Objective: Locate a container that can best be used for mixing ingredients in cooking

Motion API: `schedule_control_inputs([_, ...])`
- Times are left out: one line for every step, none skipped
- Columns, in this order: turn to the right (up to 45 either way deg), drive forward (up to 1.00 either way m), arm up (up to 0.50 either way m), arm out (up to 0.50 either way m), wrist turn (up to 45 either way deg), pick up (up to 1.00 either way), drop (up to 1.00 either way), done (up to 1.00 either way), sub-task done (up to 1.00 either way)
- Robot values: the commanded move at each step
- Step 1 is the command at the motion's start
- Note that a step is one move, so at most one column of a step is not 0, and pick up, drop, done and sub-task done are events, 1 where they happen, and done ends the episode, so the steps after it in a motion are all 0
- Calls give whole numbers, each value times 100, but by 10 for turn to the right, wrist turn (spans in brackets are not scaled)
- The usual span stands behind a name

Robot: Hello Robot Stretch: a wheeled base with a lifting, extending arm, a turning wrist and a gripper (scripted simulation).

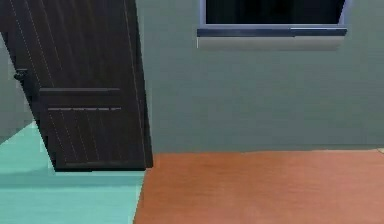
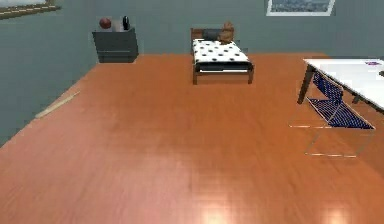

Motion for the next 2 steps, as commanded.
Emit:
schedule_control_inputs([30, 0, 0, 0, 0, 0, 0, 0, 0])
schedule_control_inputs([450, 0, 0, 0, 0, 0, 0, 0, 0])
